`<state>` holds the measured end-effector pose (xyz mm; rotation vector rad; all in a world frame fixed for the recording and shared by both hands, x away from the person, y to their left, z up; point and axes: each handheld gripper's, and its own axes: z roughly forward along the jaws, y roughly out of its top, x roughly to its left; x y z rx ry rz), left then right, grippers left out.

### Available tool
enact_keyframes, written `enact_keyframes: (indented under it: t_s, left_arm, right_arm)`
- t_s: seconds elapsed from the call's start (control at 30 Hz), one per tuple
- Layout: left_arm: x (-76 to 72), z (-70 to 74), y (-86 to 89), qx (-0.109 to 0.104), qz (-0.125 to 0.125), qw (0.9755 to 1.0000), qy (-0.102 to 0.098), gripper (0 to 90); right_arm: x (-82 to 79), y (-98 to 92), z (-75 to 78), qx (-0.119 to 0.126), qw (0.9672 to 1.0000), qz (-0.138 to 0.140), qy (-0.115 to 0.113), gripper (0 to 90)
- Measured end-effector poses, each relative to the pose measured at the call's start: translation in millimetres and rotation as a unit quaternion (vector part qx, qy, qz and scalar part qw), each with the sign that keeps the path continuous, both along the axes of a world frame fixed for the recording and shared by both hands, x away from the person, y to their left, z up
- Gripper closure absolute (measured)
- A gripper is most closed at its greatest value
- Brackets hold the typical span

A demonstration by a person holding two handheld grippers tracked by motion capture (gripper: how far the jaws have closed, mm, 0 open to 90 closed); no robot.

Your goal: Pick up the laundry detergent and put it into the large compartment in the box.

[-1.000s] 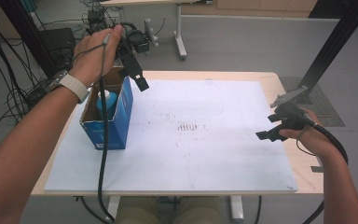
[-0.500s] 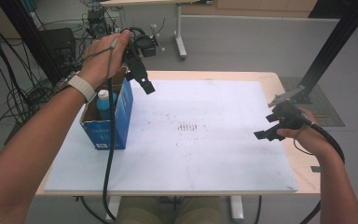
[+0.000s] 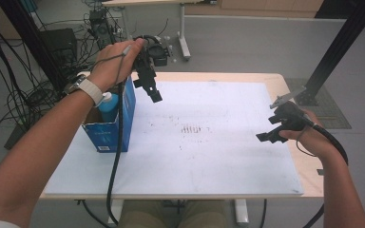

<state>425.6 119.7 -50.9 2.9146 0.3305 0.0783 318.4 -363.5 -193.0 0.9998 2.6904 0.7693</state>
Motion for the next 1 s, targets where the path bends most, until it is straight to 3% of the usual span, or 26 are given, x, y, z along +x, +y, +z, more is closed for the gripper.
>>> enact_keyframes:
  t_s: [0.4,1.0]
  left_arm:
    - [4.2,-11.0,-18.3,0.016,-0.061,0.9979,0.016,6.0]
    - [-0.8,-23.5,-32.8,0.024,-0.094,0.9953,0.006,6.0]
  right_arm:
    - [0.1,1.4,-0.8,-0.001,1.0,-0.004,0.004,11.7]
    - [-5.1,-2.2,0.0,-0.001,0.9999,-0.012,0.004,11.7]
